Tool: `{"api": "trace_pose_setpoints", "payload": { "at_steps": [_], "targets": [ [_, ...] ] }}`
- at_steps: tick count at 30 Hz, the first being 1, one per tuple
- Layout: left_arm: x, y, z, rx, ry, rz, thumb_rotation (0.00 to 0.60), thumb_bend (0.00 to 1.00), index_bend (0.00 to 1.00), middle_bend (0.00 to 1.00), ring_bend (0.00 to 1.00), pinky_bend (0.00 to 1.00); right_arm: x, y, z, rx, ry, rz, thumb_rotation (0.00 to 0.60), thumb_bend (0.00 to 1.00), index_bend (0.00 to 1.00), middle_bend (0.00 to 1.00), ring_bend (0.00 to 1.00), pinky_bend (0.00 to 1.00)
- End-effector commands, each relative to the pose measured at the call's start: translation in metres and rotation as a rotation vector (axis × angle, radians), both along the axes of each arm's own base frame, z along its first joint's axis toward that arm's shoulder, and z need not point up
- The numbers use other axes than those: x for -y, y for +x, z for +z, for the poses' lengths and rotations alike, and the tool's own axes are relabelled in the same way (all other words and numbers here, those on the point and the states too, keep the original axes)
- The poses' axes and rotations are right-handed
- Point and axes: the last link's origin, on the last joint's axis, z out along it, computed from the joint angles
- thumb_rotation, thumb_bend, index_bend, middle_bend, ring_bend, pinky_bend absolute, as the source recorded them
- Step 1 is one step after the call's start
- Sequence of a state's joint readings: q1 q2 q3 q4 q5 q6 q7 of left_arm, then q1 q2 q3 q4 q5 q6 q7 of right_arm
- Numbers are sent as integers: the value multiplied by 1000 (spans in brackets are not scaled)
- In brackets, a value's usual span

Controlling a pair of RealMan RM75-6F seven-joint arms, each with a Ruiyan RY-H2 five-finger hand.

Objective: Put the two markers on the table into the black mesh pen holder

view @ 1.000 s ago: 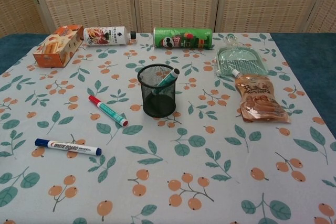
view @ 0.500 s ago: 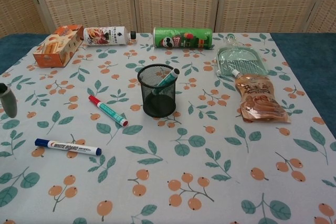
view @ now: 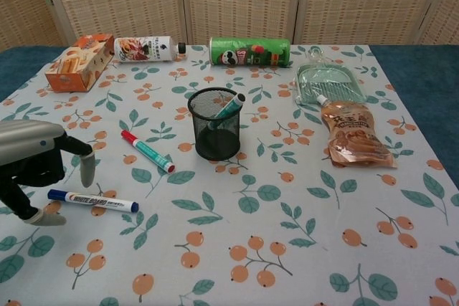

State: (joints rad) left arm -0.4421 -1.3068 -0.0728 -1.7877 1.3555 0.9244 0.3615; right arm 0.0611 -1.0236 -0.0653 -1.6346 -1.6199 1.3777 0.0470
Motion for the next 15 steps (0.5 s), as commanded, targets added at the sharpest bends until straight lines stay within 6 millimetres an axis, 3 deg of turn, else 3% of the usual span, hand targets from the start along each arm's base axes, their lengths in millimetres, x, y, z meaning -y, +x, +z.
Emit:
{"api": "trace_pose_setpoints", "payload": {
  "at_steps": [1,5,9,15],
  "targets": [
    [-15,10,-5,8,-14,12,600,200,445,1000,978,999,3,-3,2,1,3,-10,600,214,119,0,0,0],
    [-28,9,-11,3,-22,39,600,209,425,1000,978,999,6,-4,2,3,11,-16,600,214,119,0,0,0],
    [-40,9,-14,5,-26,49,600,284,436,1000,979,999,8,-5,2,5,13,-18,600,214,119,0,0,0],
    [-45,4,-19,-11,-31,41,600,356,444,1000,978,999,10,-7,5,9,2,-27,600,215,119,0,0,0]
  ]
}}
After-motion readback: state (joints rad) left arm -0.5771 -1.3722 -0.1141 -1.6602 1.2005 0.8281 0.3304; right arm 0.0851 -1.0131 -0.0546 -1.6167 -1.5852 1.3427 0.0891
